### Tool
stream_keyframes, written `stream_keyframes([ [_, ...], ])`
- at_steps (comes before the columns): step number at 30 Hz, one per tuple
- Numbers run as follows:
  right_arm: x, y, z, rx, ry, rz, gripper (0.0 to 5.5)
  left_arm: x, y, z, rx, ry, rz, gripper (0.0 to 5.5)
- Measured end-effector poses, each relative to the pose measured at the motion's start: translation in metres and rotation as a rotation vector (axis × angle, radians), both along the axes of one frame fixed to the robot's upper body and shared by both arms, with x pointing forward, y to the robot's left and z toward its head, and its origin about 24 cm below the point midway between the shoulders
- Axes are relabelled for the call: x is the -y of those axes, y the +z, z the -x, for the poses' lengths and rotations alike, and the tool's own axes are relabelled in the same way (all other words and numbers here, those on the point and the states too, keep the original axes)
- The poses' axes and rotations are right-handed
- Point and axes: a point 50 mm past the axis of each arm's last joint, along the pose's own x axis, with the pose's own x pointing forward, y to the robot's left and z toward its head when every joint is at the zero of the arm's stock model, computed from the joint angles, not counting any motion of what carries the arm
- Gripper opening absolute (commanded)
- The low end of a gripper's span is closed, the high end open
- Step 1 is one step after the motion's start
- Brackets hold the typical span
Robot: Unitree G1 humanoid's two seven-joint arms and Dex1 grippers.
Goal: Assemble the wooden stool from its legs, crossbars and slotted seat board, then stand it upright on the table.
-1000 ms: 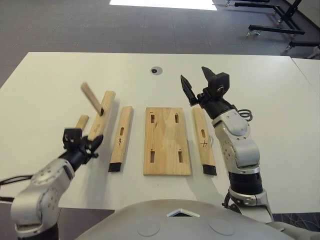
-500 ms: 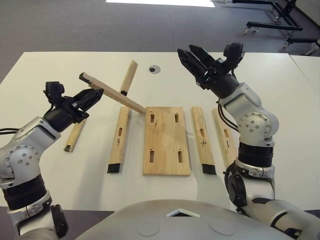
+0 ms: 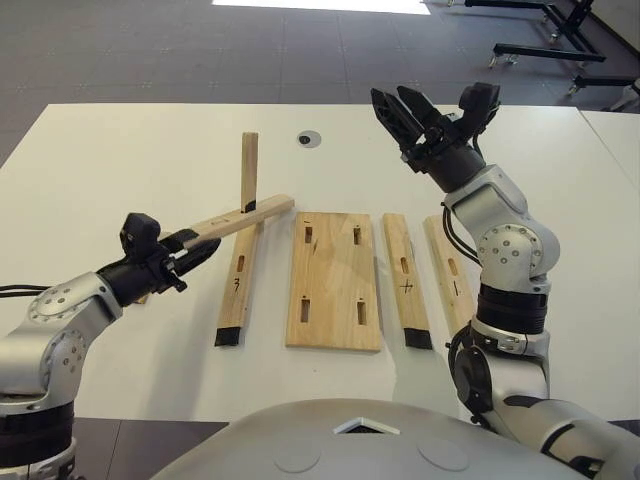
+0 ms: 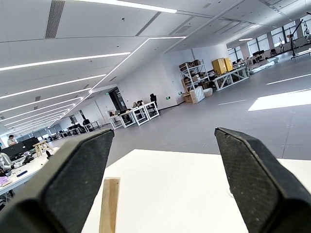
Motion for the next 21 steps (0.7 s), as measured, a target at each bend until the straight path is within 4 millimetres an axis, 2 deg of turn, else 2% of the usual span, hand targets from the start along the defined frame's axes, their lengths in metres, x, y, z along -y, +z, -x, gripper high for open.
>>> stream_keyframes([
  [14, -0.004, -0.005, -0.002, -0.021, -0.004, 0.039, 3.84, 0.007, -0.035, 0.009, -0.055, -0.05, -0.122, 2.03],
  [15, -0.004, -0.005, -0.002, -0.021, -0.005, 0.042, 3.84, 0.007, -0.037, 0.009, -0.056, -0.052, -0.128, 2.38],
  [21, -0.005, -0.006, -0.002, -0.017, -0.011, 0.056, 3.84, 0.004, -0.038, 0.007, -0.048, -0.042, -0.143, 3.0],
])
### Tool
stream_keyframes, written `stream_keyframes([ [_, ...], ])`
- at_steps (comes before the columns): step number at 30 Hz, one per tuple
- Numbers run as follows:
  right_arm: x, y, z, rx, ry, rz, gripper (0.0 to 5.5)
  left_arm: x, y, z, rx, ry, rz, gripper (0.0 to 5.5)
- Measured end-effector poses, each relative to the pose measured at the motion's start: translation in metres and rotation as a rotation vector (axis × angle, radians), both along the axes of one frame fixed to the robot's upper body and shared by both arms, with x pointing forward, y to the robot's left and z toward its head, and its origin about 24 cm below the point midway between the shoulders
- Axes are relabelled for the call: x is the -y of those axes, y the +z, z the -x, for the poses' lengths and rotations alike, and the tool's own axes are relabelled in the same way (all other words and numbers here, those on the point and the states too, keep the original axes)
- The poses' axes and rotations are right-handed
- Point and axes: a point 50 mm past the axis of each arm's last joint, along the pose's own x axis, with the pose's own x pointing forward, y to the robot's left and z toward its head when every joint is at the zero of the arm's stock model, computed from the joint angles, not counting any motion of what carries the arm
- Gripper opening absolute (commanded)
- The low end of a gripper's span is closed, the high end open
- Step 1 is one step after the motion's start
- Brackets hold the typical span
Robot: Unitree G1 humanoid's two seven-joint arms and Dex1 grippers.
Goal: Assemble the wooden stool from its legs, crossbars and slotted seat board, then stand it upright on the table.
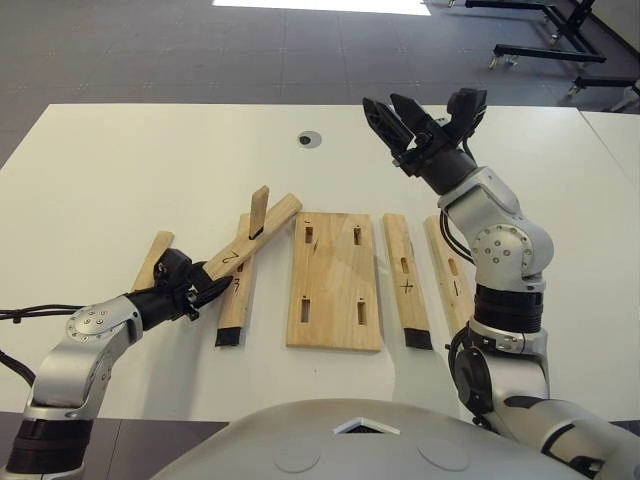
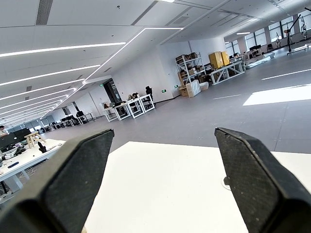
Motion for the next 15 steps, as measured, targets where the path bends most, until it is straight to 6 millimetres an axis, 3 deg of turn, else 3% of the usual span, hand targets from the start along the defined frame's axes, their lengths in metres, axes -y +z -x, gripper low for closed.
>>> stream_keyframes([
  [15, -0.004, -0.0028, 0.0009, -0.007, 0.009, 0.005, 3.84, -0.0005, -0.0009, -0.0082, 0.03, -0.004, -0.022, 3.0],
])
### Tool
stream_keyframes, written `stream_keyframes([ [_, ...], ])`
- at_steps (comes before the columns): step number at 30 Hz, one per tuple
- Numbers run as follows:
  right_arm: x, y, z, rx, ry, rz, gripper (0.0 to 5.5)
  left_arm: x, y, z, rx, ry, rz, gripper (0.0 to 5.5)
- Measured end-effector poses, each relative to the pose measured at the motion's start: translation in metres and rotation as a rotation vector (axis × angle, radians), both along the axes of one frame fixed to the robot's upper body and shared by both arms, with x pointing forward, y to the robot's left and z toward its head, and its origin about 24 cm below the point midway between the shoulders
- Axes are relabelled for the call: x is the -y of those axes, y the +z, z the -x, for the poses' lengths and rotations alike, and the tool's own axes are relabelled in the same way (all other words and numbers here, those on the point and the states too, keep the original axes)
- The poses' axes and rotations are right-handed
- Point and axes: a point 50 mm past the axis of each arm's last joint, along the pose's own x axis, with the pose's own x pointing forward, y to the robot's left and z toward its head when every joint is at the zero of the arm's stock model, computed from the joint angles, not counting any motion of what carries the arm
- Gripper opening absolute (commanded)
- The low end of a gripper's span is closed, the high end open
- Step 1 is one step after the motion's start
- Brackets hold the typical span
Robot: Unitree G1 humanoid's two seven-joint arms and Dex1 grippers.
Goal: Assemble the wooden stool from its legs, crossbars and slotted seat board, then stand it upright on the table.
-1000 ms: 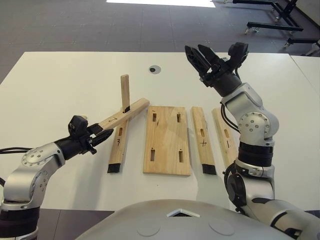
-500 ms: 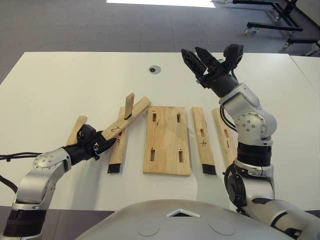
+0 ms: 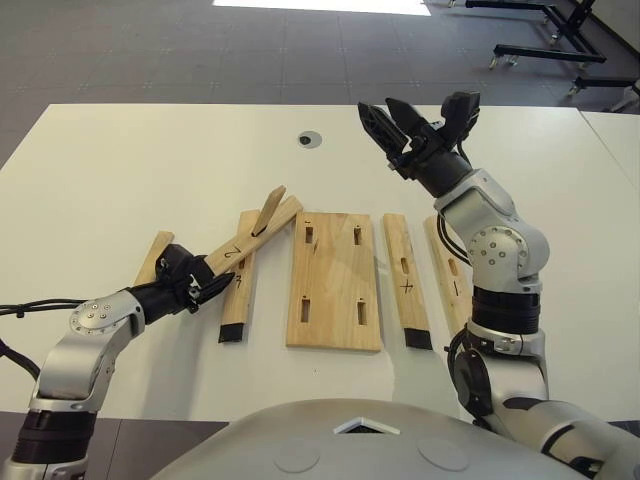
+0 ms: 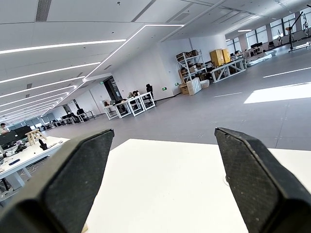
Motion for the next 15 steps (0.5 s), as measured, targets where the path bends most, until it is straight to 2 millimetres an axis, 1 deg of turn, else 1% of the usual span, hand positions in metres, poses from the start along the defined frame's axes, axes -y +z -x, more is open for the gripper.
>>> stream_keyframes([
  [6, 0.0, -0.002, 0.002, -0.003, -0.005, -0.003, 3.84, -0.001, 0.0, -0.001, 0.019, 0.007, -0.014, 3.0],
  [9, -0.002, -0.002, 0.003, -0.003, -0.002, -0.011, 3.84, -0.004, 0.001, -0.004, 0.068, 0.026, -0.076, 3.0],
  [15, -0.004, -0.002, 0.004, -0.002, 0.003, -0.019, 3.84, -0.002, 0.008, -0.011, 0.166, 0.025, -0.126, 3.0],
])
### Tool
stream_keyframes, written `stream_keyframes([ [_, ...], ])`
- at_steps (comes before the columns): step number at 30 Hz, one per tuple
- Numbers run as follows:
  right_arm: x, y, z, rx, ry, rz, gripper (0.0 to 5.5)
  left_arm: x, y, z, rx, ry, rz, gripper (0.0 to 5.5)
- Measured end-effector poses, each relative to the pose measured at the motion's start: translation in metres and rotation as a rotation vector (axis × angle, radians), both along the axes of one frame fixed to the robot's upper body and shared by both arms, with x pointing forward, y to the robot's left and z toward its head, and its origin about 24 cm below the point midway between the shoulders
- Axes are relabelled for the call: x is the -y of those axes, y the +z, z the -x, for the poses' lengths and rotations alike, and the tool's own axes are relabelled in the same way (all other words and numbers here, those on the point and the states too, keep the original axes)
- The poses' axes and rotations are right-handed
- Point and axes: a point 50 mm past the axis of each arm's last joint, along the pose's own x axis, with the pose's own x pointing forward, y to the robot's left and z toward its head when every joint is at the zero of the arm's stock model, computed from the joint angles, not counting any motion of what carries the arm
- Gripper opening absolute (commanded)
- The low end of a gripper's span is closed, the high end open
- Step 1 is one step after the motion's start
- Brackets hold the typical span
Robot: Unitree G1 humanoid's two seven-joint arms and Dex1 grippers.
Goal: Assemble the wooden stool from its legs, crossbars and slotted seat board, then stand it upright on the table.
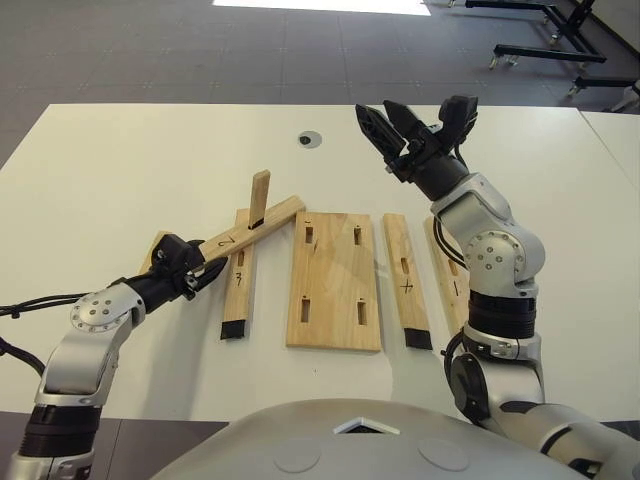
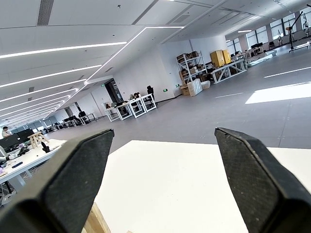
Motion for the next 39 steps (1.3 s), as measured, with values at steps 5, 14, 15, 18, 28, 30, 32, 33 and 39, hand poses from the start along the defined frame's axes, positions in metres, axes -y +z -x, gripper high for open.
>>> stream_keyframes([
  [5, 0.001, 0.0, 0.0, 0.0, -0.002, -0.001, 3.84, 0.001, 0.001, -0.001, 0.019, -0.016, -0.027, 3.0],
  [14, 0.001, 0.0, 0.0, -0.001, -0.006, -0.002, 3.84, 0.006, 0.0, 0.0, 0.011, -0.069, -0.016, 2.17],
  [15, 0.001, 0.0, 0.0, -0.002, -0.006, -0.002, 3.84, 0.007, 0.0, 0.0, 0.012, -0.074, -0.013, 2.04],
  [18, 0.001, 0.0, 0.0, -0.002, -0.006, -0.002, 3.84, 0.007, 0.0, 0.001, 0.013, -0.075, -0.013, 2.04],
  [28, 0.004, 0.001, -0.001, 0.005, -0.021, -0.009, 3.84, 0.008, 0.004, -0.003, 0.052, -0.03, 0.045, 2.03],
  [30, 0.012, 0.009, -0.003, 0.035, -0.042, -0.027, 3.84, 0.001, 0.017, -0.014, 0.122, 0.047, 0.101, 2.03],
  [32, 0.02, 0.026, -0.005, 0.1, -0.015, -0.057, 3.84, -0.002, 0.032, -0.025, 0.184, 0.1, 0.166, 2.03],
  [33, 0.023, 0.033, -0.004, 0.126, 0.019, -0.072, 3.84, 0.0, 0.039, -0.029, 0.202, 0.107, 0.215, 2.03],
  [39, 0.029, 0.038, -0.001, 0.159, 0.225, -0.197, 3.84, 0.027, 0.079, -0.052, 0.242, -0.029, 0.58, 2.02],
])
